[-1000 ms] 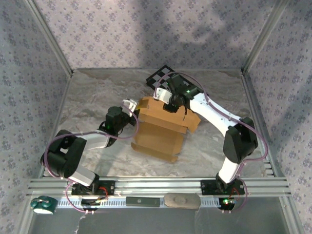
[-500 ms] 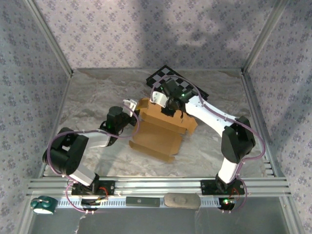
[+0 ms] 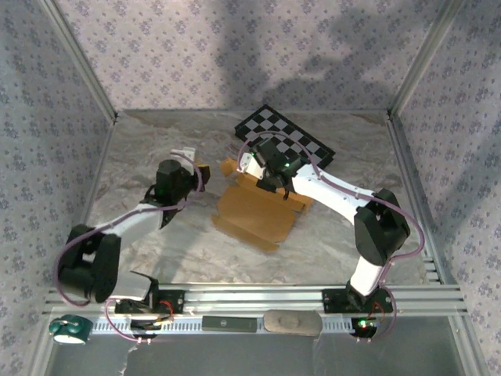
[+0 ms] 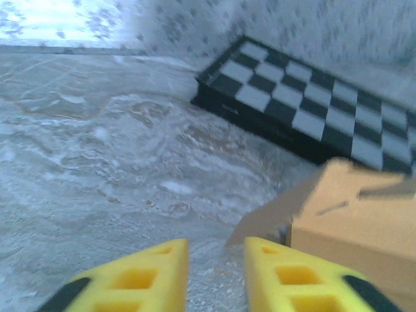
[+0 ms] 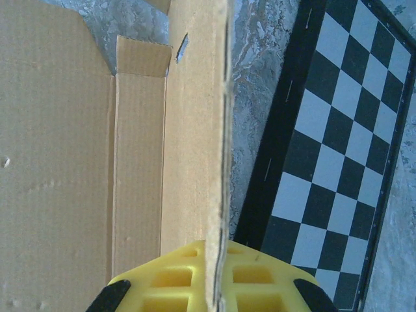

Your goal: Fold the paper box

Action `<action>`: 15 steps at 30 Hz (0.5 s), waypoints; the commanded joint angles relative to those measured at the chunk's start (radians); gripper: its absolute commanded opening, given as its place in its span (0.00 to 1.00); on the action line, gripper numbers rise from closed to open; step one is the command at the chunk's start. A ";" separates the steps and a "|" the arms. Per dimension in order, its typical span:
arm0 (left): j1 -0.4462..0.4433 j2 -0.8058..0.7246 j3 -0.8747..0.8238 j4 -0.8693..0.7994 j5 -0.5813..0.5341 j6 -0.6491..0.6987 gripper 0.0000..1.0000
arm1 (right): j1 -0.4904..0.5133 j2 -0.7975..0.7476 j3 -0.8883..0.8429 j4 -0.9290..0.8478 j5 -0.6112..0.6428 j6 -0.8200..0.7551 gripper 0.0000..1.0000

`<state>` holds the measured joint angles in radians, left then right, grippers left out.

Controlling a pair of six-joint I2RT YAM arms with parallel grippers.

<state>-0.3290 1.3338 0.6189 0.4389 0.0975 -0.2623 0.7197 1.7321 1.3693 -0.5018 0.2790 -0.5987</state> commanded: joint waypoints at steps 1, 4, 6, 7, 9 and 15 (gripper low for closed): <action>0.087 -0.081 0.021 -0.131 0.016 -0.213 0.39 | -0.007 -0.004 -0.018 0.026 0.001 0.008 0.05; 0.124 -0.070 0.124 -0.267 0.036 -0.262 0.44 | -0.017 -0.009 -0.023 0.030 -0.011 0.002 0.05; 0.127 -0.017 0.202 -0.331 0.090 -0.262 0.44 | -0.033 -0.012 -0.019 0.024 -0.038 0.002 0.06; 0.127 0.008 0.224 -0.341 0.112 -0.262 0.43 | -0.041 -0.013 -0.016 0.019 -0.052 0.002 0.06; 0.127 0.073 0.258 -0.324 0.144 -0.258 0.43 | -0.055 -0.013 -0.008 0.010 -0.086 0.000 0.06; 0.137 0.367 0.494 -0.377 0.254 -0.273 0.42 | -0.069 -0.002 0.005 -0.003 -0.136 -0.025 0.06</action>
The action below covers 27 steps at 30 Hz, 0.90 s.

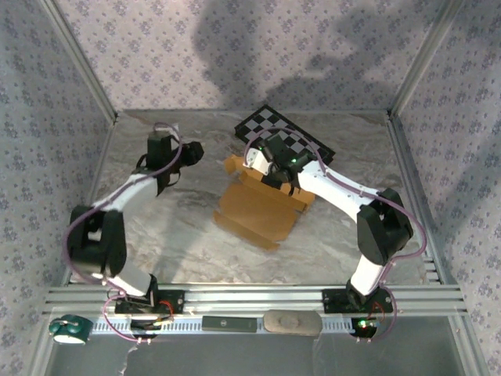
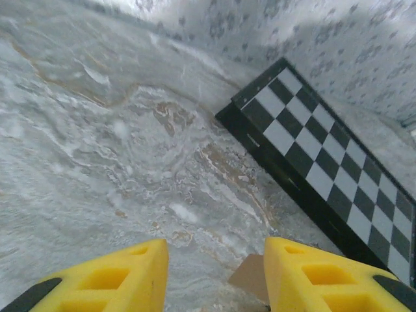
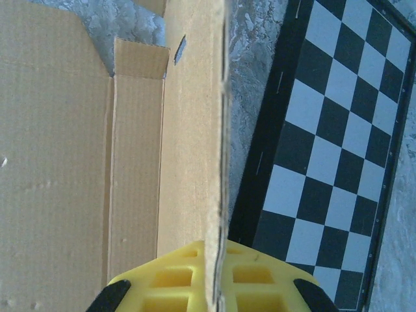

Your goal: Fold the paper box

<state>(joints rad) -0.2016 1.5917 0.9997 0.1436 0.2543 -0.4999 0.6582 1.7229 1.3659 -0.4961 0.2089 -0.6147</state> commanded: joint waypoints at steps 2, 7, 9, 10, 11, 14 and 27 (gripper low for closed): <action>0.010 0.191 0.175 -0.086 0.110 -0.078 0.42 | -0.011 0.015 0.012 -0.013 -0.073 -0.013 0.06; 0.009 0.336 0.263 -0.026 0.229 -0.240 0.38 | -0.016 0.030 0.007 -0.004 -0.065 -0.027 0.07; 0.003 0.352 0.267 -0.038 0.241 -0.264 0.35 | -0.017 0.030 -0.003 0.012 -0.050 -0.034 0.08; -0.001 0.349 0.247 -0.025 0.236 -0.283 0.35 | -0.015 0.028 -0.010 0.024 -0.041 -0.039 0.09; -0.002 0.347 0.229 0.001 0.243 -0.299 0.35 | -0.014 0.025 -0.016 0.038 -0.035 -0.042 0.10; -0.006 0.343 0.188 0.061 0.281 -0.360 0.35 | -0.007 0.021 -0.039 0.077 0.005 -0.062 0.15; -0.061 0.312 0.184 0.087 0.299 -0.405 0.34 | 0.012 -0.017 -0.053 0.130 0.070 -0.072 0.34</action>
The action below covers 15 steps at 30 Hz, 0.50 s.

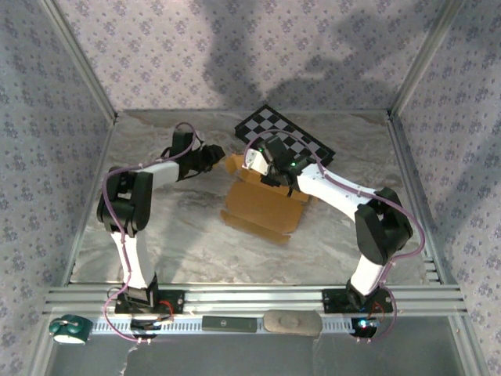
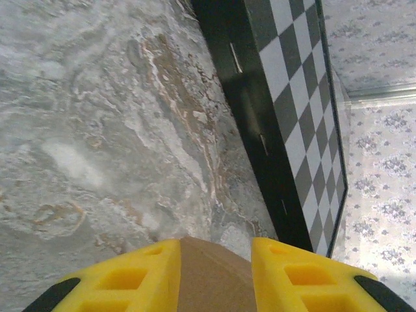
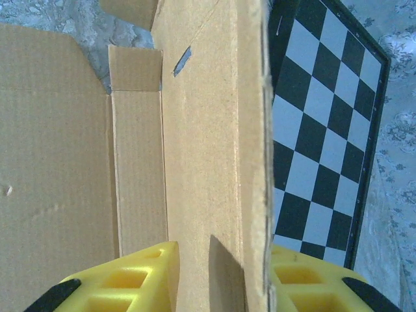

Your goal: Fold the paper box

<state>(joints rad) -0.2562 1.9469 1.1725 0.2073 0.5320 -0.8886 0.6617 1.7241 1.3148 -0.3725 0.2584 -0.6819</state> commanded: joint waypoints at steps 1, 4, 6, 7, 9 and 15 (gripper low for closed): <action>-0.011 -0.043 0.015 0.017 0.020 -0.016 0.33 | 0.009 -0.025 -0.004 0.006 0.024 -0.005 0.35; -0.020 -0.046 0.024 0.006 0.018 -0.015 0.33 | 0.013 -0.045 -0.008 0.016 0.036 -0.009 0.35; -0.026 -0.045 0.026 -0.001 0.015 -0.013 0.33 | 0.013 -0.058 -0.009 0.021 0.039 -0.009 0.36; -0.029 -0.045 0.024 0.000 0.014 -0.013 0.33 | 0.016 -0.063 -0.008 0.023 0.039 -0.010 0.36; -0.034 -0.045 0.021 0.001 0.010 -0.014 0.33 | 0.018 -0.072 -0.008 0.027 0.035 -0.010 0.37; -0.046 -0.040 0.010 0.015 0.007 -0.030 0.33 | 0.032 -0.079 -0.012 0.029 0.041 -0.012 0.34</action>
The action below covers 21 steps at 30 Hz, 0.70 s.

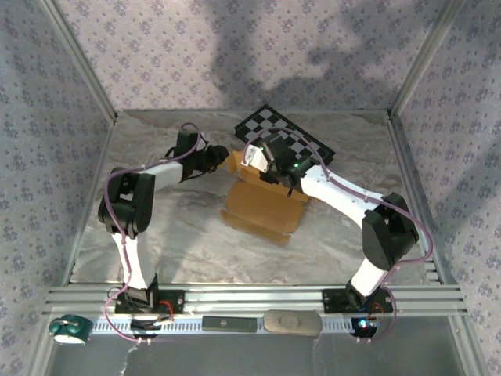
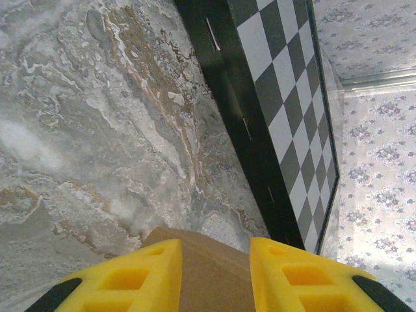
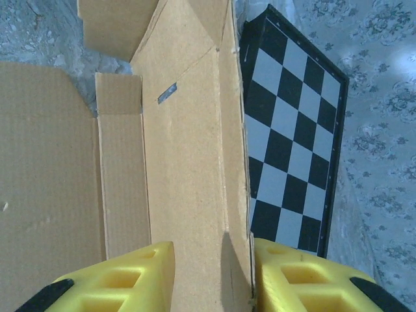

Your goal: Fold the paper box

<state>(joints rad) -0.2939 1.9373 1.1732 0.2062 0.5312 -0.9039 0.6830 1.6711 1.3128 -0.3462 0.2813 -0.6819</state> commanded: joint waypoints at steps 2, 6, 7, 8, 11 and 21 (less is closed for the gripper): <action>-0.010 -0.032 0.007 0.017 0.004 -0.018 0.32 | 0.015 -0.026 -0.014 0.004 0.018 -0.010 0.31; -0.013 -0.035 0.001 0.022 0.006 -0.032 0.32 | 0.019 -0.029 -0.017 0.010 0.028 -0.008 0.28; -0.014 -0.037 0.000 0.024 0.004 -0.032 0.32 | 0.022 -0.031 -0.017 0.011 0.029 -0.008 0.26; -0.016 -0.038 -0.001 0.023 0.005 -0.032 0.32 | 0.024 -0.031 -0.017 0.012 0.029 -0.008 0.24; -0.017 -0.038 -0.006 0.028 0.005 -0.039 0.32 | 0.026 -0.030 -0.015 0.013 0.032 -0.010 0.20; -0.021 0.014 0.055 -0.013 0.050 -0.052 0.35 | 0.023 0.003 -0.025 0.019 0.048 -0.027 0.09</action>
<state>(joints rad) -0.3099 1.9392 1.1820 0.2035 0.5392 -0.9413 0.7033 1.6695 1.2953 -0.3313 0.3046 -0.6952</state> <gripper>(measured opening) 0.350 0.093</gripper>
